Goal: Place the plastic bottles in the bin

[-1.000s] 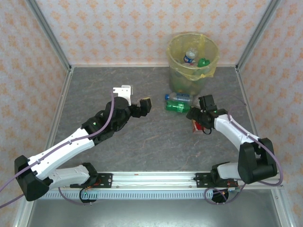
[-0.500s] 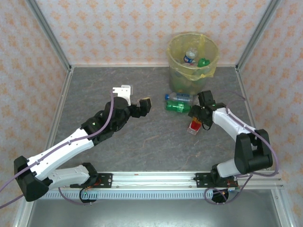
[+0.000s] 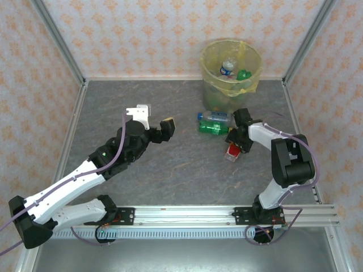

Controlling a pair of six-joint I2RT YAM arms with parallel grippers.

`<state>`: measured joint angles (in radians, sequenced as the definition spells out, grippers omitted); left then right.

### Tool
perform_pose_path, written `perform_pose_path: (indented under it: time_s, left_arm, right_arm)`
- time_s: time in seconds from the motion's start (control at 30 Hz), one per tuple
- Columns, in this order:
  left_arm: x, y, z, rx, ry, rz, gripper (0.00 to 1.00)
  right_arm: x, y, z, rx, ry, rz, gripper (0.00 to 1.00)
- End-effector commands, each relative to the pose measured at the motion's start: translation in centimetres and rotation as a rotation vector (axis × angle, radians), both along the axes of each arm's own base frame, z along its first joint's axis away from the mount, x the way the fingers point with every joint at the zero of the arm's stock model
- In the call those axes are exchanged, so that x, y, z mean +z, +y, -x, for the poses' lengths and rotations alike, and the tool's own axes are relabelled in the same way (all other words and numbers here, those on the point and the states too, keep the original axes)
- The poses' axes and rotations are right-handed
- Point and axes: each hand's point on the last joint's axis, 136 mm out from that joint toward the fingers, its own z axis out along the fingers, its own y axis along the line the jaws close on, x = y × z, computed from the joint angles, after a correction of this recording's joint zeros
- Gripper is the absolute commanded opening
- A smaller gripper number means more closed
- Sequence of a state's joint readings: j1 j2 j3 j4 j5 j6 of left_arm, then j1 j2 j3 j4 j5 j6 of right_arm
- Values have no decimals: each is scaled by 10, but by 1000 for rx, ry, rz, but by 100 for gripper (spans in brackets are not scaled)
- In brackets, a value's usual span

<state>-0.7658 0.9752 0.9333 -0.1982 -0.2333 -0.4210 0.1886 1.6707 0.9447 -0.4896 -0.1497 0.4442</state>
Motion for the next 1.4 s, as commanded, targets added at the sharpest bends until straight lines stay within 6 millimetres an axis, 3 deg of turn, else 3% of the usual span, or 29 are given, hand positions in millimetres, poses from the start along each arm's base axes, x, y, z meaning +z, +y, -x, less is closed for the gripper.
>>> perform_pose_path:
  time_s: [0.0, 0.17, 0.27, 0.47, 0.6, 0.77, 1.03, 1.23, 1.37]
  left_arm:
    - [-2, 13, 1, 42, -1, -6, 99]
    - [-3, 9, 2, 19, 5, -9, 99]
    - [-3, 8, 1, 18, 4, -7, 99]
    - [2, -1, -4, 1, -4, 9, 99]
    - [9, -3, -10, 19, -14, 22, 99]
    - [25, 2, -16, 72, -42, 55, 99]
    - [65, 42, -21, 276, -117, 14, 99]
    - [94, 56, -14, 312, -157, 13, 99]
    - [99, 59, -7, 296, -156, 40, 99]
  right_arm:
    - [-4, 2, -2, 10, 11, -15, 65]
    - [1, 2, -2, 4, 4, -15, 56]
    - [19, -2, -6, -12, -53, -3, 52]
    - [66, -12, -7, -38, -173, 27, 53]
    - [114, -16, -11, -51, -316, 22, 52]
    - [196, -21, -21, -69, -557, 15, 51]
    - [330, -27, -44, -108, -891, 14, 50]
    - [399, -33, -74, -157, -1091, 34, 48]
    - [422, -36, -102, -203, -1169, 59, 47]
